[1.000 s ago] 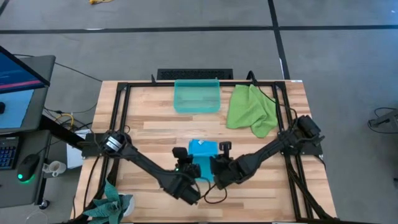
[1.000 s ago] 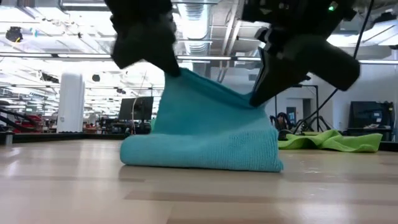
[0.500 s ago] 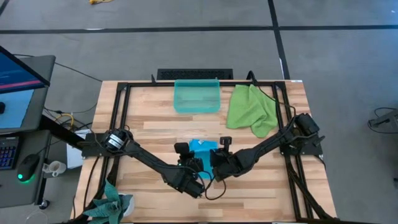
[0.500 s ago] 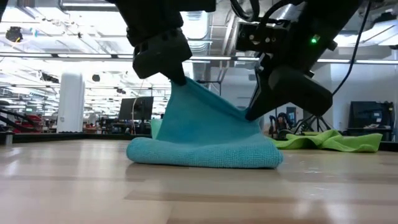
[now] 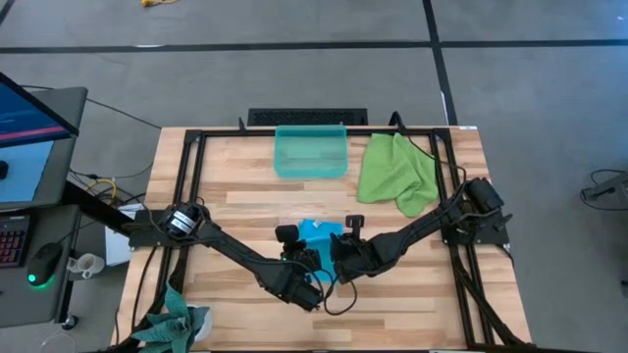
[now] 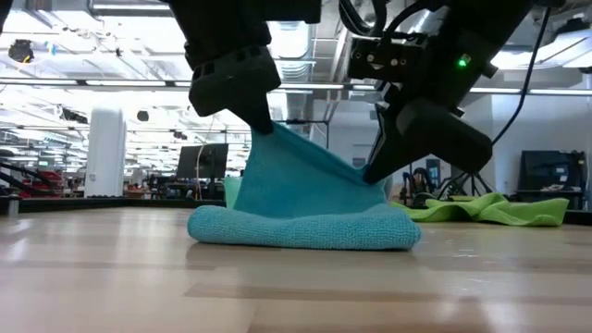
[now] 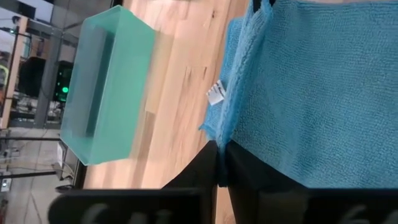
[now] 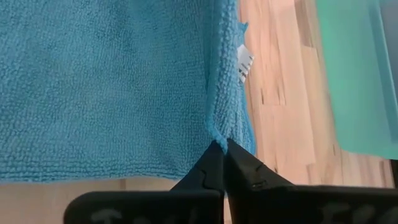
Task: Roll microfiber towels into tight, uniform cylinder then place into a basket
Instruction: Fold the blue microfiber cloth
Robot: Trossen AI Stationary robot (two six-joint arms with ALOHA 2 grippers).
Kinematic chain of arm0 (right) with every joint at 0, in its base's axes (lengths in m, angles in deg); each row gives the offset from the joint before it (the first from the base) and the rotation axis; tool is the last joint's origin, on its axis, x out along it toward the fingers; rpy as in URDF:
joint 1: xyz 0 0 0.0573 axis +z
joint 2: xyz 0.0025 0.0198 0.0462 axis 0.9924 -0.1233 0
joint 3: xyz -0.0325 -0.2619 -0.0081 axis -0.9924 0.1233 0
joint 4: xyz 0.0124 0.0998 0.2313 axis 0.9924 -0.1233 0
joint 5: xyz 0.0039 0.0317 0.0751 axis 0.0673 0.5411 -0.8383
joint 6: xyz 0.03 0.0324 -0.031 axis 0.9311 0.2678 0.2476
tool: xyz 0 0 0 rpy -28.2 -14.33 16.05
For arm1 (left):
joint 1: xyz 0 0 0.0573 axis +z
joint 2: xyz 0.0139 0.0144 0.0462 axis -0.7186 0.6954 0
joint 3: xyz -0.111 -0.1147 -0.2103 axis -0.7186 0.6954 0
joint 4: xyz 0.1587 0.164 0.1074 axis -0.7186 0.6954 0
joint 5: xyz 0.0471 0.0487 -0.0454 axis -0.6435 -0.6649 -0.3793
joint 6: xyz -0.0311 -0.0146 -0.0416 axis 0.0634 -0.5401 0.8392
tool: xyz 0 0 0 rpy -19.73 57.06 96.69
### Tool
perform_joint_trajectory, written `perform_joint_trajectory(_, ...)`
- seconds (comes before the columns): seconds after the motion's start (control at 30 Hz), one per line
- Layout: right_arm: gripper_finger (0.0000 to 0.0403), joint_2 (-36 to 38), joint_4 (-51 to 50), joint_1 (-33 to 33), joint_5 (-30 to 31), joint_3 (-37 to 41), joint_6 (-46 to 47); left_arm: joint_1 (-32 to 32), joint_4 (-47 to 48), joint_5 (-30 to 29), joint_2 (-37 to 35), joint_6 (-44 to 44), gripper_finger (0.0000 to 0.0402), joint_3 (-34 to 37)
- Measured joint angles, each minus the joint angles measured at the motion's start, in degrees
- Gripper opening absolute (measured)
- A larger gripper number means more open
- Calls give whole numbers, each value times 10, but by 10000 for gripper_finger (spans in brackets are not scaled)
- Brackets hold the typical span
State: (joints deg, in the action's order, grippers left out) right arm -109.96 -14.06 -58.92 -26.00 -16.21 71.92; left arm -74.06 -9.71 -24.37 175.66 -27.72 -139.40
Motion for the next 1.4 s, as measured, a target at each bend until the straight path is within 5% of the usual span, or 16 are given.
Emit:
perform_joint_trajectory(0.67,14,-1,13,-33,-42,1,-1,-12,101,-13,0,94,102,0)
perform_joint_trajectory(1.17,153,-1,54,-50,-10,0,-21,-21,101,-16,0,99,94,0)
perform_joint_trajectory(1.4,169,27,-35,-51,16,0,5,-21,67,-16,0,77,94,0)
